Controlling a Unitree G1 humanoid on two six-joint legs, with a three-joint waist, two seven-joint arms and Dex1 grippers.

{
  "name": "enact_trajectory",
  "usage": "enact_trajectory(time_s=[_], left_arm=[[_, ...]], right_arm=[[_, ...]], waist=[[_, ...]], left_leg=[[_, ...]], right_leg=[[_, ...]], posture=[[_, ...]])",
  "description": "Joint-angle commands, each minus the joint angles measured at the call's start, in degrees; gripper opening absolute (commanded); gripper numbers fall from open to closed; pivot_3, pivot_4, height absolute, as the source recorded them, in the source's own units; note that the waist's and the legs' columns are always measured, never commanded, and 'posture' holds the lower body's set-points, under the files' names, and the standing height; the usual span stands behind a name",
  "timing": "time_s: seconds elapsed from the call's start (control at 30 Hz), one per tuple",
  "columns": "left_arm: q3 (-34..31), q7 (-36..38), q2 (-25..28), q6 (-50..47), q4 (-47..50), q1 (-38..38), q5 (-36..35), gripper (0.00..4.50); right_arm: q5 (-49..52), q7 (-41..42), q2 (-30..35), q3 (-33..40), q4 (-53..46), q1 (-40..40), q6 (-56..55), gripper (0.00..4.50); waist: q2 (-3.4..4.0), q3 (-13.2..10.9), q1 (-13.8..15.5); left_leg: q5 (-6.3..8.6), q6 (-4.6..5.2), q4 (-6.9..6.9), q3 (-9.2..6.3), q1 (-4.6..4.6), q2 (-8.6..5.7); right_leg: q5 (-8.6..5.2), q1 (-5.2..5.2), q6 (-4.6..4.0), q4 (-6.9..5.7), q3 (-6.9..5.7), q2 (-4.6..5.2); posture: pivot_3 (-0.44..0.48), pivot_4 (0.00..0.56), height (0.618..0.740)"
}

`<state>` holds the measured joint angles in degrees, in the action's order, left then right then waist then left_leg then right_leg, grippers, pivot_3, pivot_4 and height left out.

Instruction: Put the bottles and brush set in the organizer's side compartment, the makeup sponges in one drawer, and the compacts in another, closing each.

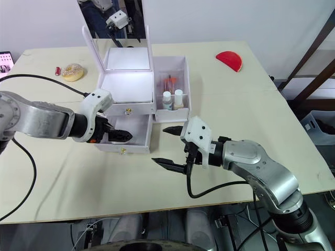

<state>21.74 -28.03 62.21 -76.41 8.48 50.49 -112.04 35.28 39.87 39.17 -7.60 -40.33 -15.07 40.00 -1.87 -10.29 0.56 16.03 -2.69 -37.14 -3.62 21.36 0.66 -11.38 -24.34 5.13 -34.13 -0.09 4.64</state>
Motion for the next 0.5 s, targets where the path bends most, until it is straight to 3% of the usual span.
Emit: enact_trajectory(time_s=[0.03,0.5], left_arm=[[1.2,-0.51,0.57,-0.54,-1.08,1.91,-0.96,4.46],[2.31,-6.54,-3.8,1.59,-2.62,-0.73,-0.96,4.46]], right_arm=[[-0.1,-0.19,-0.51,1.26,-1.66,-0.3,-1.38,4.5],[1.3,-0.04,-0.49,3.75,-2.15,-3.58,-1.13,4.5]], waist=[[0.0,0.0,0.02],[0.0,0.0,0.07]], left_leg=[[0.0,0.0,0.01,0.0,0.0,0.0],[-0.01,-0.01,0.01,-0.02,0.01,0.0]], right_leg=[[0.0,0.0,0.0,0.0,0.0,0.0],[0.0,0.0,0.0,0.0,0.0,0.0]], posture=[[0.0,0.15,0.739],[0.0,0.15,0.739]])
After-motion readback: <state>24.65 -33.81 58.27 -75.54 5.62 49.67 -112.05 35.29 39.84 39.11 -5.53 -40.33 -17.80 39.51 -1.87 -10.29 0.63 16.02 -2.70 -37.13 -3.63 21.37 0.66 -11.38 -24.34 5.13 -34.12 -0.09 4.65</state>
